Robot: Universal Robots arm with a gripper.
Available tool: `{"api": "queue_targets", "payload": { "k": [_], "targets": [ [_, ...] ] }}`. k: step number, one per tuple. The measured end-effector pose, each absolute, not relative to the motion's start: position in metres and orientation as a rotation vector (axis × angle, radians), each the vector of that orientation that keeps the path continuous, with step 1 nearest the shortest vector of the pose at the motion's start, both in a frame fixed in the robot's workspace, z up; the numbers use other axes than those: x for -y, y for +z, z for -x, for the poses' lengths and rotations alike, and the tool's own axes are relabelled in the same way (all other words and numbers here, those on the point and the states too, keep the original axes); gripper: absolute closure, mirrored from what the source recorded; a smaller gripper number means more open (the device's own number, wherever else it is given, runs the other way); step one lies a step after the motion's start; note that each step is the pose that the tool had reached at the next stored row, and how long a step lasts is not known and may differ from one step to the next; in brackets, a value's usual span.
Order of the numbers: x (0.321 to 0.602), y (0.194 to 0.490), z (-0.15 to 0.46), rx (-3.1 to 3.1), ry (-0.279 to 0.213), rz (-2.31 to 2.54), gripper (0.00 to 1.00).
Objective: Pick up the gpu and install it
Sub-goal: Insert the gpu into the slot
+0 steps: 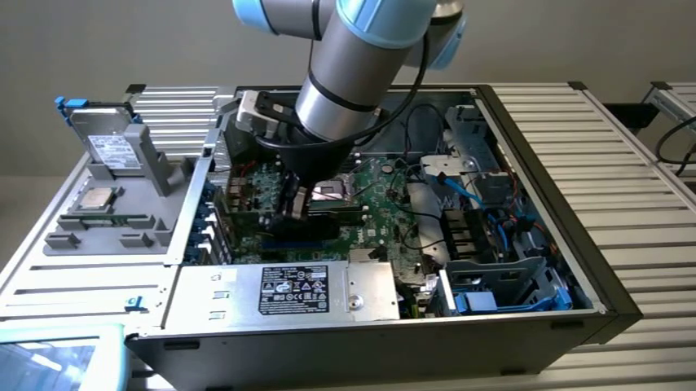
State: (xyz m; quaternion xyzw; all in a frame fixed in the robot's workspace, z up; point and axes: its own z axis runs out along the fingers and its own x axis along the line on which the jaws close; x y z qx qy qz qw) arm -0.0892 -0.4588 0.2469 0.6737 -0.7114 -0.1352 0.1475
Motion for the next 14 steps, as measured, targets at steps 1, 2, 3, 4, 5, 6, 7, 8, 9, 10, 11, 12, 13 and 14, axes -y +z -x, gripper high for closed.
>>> {"api": "queue_targets", "payload": {
  "k": [1,2,3,4,5,6,7,8,9,10,11,12,13,14],
  "targets": [
    [0.4592,0.2472,0.089,2.046,-0.389,-1.938,0.72],
    [0.4597,0.2473,0.0885,2.046,-0.39,-1.938,0.72],
    [0.4601,0.2474,0.0874,2.046,-0.39,-1.937,0.72],
    [0.4602,0.2473,0.0857,2.047,-0.39,-1.938,0.72],
    [0.4603,0.2473,0.0839,2.047,-0.39,-1.937,0.72],
    [0.4604,0.2473,0.0818,2.047,-0.39,-1.937,0.72],
    [0.4604,0.2473,0.08,2.047,-0.39,-1.937,0.72],
    [0.4605,0.2473,0.0791,2.047,-0.39,-1.937,0.72],
    [0.4604,0.2472,0.0792,2.05,-0.391,-1.935,0.72],
    [0.4603,0.2471,0.0792,2.055,-0.393,-1.931,0.72],
    [0.4603,0.2472,0.0791,2.06,-0.394,-1.926,0.72],
    [0.4602,0.2471,0.0791,2.066,-0.396,-1.921,0.72],
    [0.4601,0.247,0.0791,2.072,-0.397,-1.916,0.72],
    [0.4601,0.247,0.0791,2.076,-0.398,-1.912,0.72]
  ]
}}
